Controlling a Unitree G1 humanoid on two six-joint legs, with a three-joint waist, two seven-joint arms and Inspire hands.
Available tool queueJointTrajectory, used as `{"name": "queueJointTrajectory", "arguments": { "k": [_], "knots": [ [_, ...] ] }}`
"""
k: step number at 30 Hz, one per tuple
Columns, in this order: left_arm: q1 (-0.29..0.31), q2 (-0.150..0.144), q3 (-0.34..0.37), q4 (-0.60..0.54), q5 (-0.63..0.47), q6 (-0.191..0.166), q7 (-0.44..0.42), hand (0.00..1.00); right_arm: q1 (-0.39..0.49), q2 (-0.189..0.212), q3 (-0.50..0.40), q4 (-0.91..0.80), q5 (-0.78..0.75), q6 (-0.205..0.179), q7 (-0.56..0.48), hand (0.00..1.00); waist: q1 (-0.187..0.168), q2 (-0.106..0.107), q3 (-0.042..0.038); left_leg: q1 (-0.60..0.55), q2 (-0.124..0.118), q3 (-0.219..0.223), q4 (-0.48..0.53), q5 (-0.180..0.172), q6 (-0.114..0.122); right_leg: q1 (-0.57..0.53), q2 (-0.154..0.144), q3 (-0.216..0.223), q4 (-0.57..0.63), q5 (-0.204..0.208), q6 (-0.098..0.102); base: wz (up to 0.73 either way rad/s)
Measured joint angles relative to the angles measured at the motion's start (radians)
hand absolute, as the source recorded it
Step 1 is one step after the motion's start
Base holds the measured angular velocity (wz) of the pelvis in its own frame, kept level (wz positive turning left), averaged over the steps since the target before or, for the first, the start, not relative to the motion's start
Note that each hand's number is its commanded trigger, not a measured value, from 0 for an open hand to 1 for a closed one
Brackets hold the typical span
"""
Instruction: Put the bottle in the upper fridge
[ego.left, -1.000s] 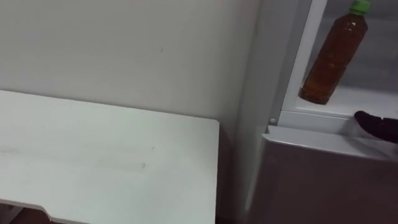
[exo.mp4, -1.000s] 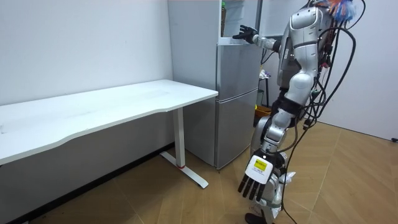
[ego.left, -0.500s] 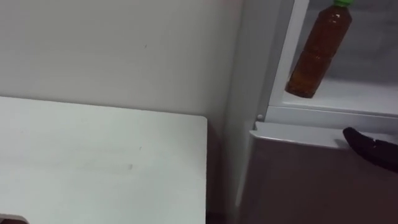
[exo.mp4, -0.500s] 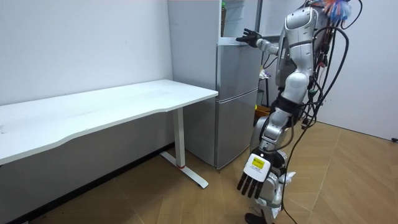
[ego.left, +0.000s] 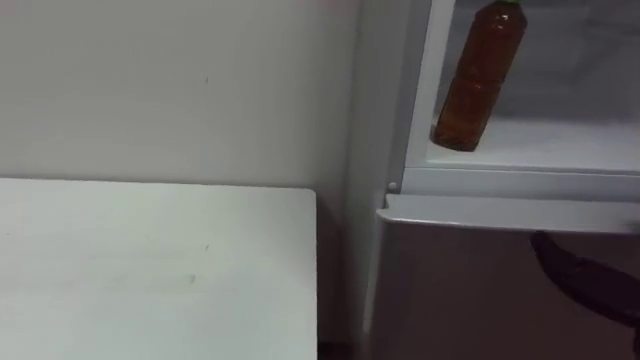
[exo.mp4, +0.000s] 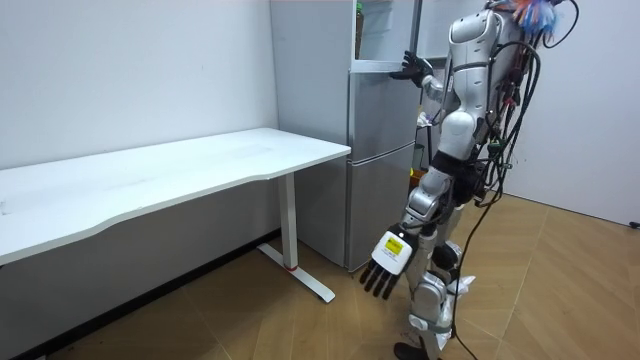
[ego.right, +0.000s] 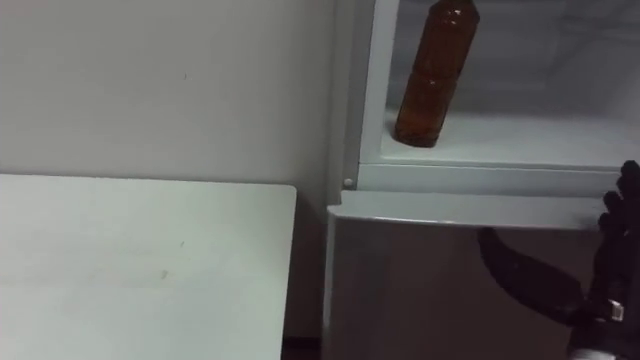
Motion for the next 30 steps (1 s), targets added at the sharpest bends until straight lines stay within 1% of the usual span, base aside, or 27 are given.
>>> {"name": "queueJointTrajectory", "arguments": {
  "k": [1, 3, 5, 7, 9, 10, 11, 12, 13, 15, 16, 18, 20, 22, 24, 27, 28, 30],
  "knots": [
    [-0.003, -0.006, -0.003, 0.001, 0.0, -0.013, 0.005, 0.0, 0.021, 0.015, 0.012, 0.004, -0.016, -0.001, -0.021, 0.0, -0.001, 0.003, 0.0016, 0.0, 0.0, 0.0, 0.0, -0.001, 0.0, 0.0, 0.0, 0.001, -0.001, -0.001, 0.0, -0.05],
    [-0.011, -0.01, -0.006, 0.021, -0.002, -0.032, 0.011, 0.0, 0.048, 0.031, 0.028, 0.042, -0.034, -0.012, -0.056, 0.0, -0.002, 0.004, 0.0019, 0.0, -0.001, 0.002, -0.002, -0.002, 0.0, 0.0, 0.001, 0.005, 0.0, -0.002, 0.001, 0.0],
    [-0.015, -0.01, -0.017, 0.028, -0.011, -0.033, 0.012, 0.0, 0.07, 0.031, 0.039, 0.099, -0.034, -0.01, -0.083, 0.0, -0.002, 0.004, 0.0032, -0.001, -0.002, 0.004, -0.001, -0.002, 0.0, -0.001, 0.002, 0.008, 0.0, -0.002, 0.001, -0.04],
    [-0.024, -0.012, -0.027, 0.036, -0.076, -0.041, 0.013, 0.0, 0.073, 0.031, 0.05, 0.201, -0.021, -0.011, -0.123, 0.0, -0.003, 0.007, 0.0053, -0.001, -0.002, 0.007, -0.001, -0.003, 0.001, -0.003, 0.002, 0.011, 0.001, -0.002, 0.001, -0.03],
    [-0.029, -0.012, -0.036, 0.048, -0.129, -0.045, 0.013, 0.0, 0.074, 0.034, 0.055, 0.246, 0.009, -0.011, -0.151, 0.0, -0.004, 0.009, 0.0048, -0.002, -0.002, 0.012, 0.001, -0.002, 0.001, -0.013, 0.002, 0.013, 0.004, -0.002, 0.001, -0.06],
    [-0.027, -0.013, -0.046, 0.053, -0.161, -0.047, 0.012, 0.0, 0.075, 0.034, 0.054, 0.263, 0.025, -0.011, -0.17, 0.0, -0.007, 0.014, 0.0049, -0.002, -0.002, 0.012, 0.0, -0.002, 0.001, -0.014, 0.002, 0.013, 0.004, -0.002, 0.001, -0.05],
    [-0.025, -0.013, -0.052, 0.054, -0.179, -0.048, 0.011, 0.0, 0.082, 0.034, 0.051, 0.268, 0.043, -0.013, -0.193, 0.0, -0.009, 0.017, 0.003, -0.002, -0.002, 0.012, -0.001, -0.002, 0.001, -0.014, 0.002, 0.012, 0.002, -0.002, 0.001, 0.0],
    [-0.025, -0.013, -0.053, 0.054, -0.182, -0.049, 0.011, 0.0, 0.085, 0.034, 0.051, 0.272, 0.056, -0.017, -0.206, 0.0, -0.012, 0.016, 0.0037, -0.002, -0.002, 0.011, -0.002, -0.003, 0.001, -0.014, 0.002, 0.011, 0.001, -0.002, 0.001, 0.0],
    [-0.022, -0.013, -0.053, 0.049, -0.198, -0.053, 0.011, 0.0, 0.085, 0.033, 0.051, 0.303, 0.06, -0.038, -0.227, 0.0, -0.019, 0.022, 0.002, -0.002, -0.003, 0.008, -0.002, -0.003, 0.001, -0.013, 0.003, 0.01, 0.0, -0.002, 0.001, 0.0],
    [-0.013, -0.014, -0.053, 0.048, -0.199, -0.067, 0.011, 0.0, 0.085, 0.033, 0.051, 0.373, 0.072, -0.052, -0.238, 0.0, -0.029, 0.022, 0.002, 0.001, -0.003, 0.009, -0.002, -0.003, 0.0, -0.005, 0.002, 0.008, -0.001, -0.003, 0.0, 0.02],
    [-0.012, -0.018, -0.053, 0.046, -0.198, -0.07, 0.011, 0.0, 0.091, 0.033, 0.051, 0.408, 0.102, -0.051, -0.244, 0.0, -0.032, 0.015, 0.0063, 0.005, -0.003, 0.01, -0.002, -0.003, 0.0, -0.002, 0.001, 0.008, 0.0, -0.004, -0.001, 0.0],
    [-0.02, -0.021, -0.053, 0.045, -0.197, -0.07, 0.011, 0.0, 0.117, 0.034, 0.052, 0.423, 0.156, -0.05, -0.26, 0.0, -0.033, 0.016, 0.0066, 0.006, -0.002, 0.011, -0.002, -0.006, -0.003, -0.001, 0.001, 0.01, 0.0, -0.009, 0.0, 0.0],
    [-0.026, -0.021, -0.055, 0.044, -0.207, -0.07, 0.011, 0.0, 0.141, 0.034, 0.052, 0.432, 0.22, -0.05, -0.27, 0.0, -0.039, 0.015, 0.0061, 0.006, -0.002, 0.008, -0.002, -0.007, -0.004, -0.001, 0.0, 0.01, 0.001, -0.013, 0.001, 0.03],
    [-0.025, -0.021, -0.066, 0.035, -0.237, -0.071, 0.011, 0.0, 0.141, 0.034, 0.047, 0.491, 0.296, -0.05, -0.293, 0.0, -0.056, 0.013, 0.0049, 0.006, -0.002, 0.001, -0.002, -0.007, -0.004, -0.001, 0.0, 0.009, 0.001, -0.018, 0.001, 0.04],
    [-0.027, -0.021, -0.066, 0.034, -0.236, -0.072, 0.011, 0.0, 0.141, 0.034, 0.032, 0.532, 0.339, -0.05, -0.317, 0.0, -0.058, 0.013, 0.0045, 0.005, -0.002, 0.002, -0.002, -0.008, -0.005, -0.004, 0.0, 0.01, 0.0, -0.018, 0.001, -0.02],
    [-0.031, -0.021, -0.067, 0.037, -0.237, -0.073, 0.011, 0.0, 0.141, 0.03, 0.015, 0.619, 0.374, -0.052, -0.364, 0.0, -0.062, 0.017, -0.002, 0.0, -0.002, 0.007, -0.001, -0.008, -0.005, -0.012, 0.001, 0.01, 0.004, -0.017, 0.0, 0.0],
    [-0.031, -0.021, -0.072, 0.039, -0.237, -0.073, 0.011, 0.0, 0.141, 0.031, 0.015, 0.654, 0.386, -0.052, -0.379, 0.0, -0.061, 0.019, -0.003, 0.0, -0.002, 0.008, -0.001, -0.008, -0.005, -0.012, 0.001, 0.01, 0.006, -0.017, 0.0, 0.0],
    [-0.032, -0.023, -0.075, 0.04, -0.237, -0.074, 0.01, 0.0, 0.142, 0.031, 0.015, 0.677, 0.411, -0.052, -0.399, 0.0, -0.065, 0.024, -0.003, -0.001, -0.003, 0.008, -0.001, -0.008, -0.005, -0.015, 0.001, 0.01, 0.008, -0.017, 0.0, -0.02]
  ]
}}
